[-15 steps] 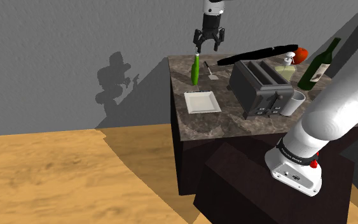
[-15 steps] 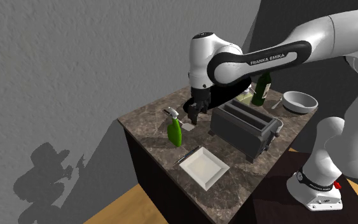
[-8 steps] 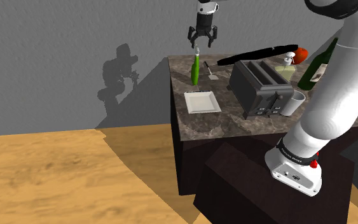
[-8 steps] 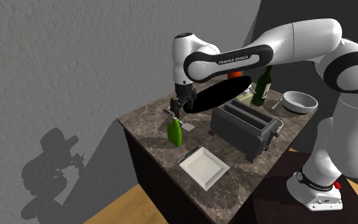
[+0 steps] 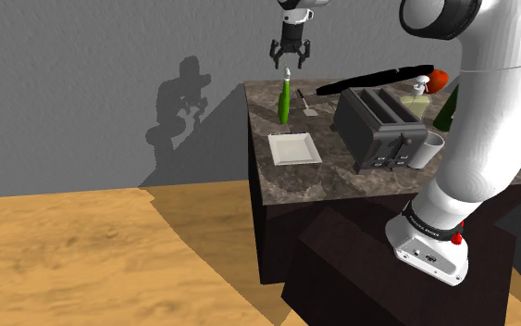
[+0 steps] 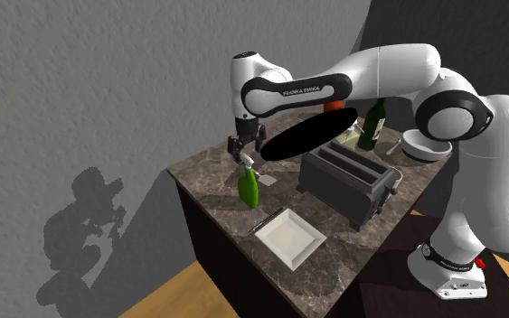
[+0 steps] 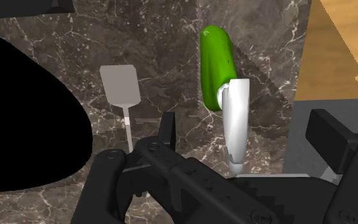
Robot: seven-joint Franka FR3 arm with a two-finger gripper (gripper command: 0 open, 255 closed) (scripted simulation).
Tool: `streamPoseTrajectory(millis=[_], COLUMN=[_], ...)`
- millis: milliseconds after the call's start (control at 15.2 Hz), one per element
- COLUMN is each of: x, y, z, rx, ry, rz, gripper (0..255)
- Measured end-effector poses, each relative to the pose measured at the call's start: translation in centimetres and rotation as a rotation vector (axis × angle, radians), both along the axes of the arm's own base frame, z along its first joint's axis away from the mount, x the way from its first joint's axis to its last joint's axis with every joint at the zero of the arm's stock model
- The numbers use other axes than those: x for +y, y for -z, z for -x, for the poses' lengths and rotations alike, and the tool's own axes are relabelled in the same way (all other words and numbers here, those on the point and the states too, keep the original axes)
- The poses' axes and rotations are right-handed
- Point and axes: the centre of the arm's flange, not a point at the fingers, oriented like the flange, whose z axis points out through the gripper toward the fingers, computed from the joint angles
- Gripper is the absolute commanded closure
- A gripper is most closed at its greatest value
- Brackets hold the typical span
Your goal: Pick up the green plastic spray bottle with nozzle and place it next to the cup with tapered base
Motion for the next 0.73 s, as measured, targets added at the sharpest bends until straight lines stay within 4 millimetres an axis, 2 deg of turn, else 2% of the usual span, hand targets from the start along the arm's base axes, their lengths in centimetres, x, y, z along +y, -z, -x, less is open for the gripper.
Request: streamPoseTrajectory(millis=[330,726], x=[0.0,0.0], y=[2.5,2.9], z=[0.0,-0.1], rx=[0.0,-0.001], ry=[0.002,0.002], rz=[0.0,0.0], gripper=[0,0])
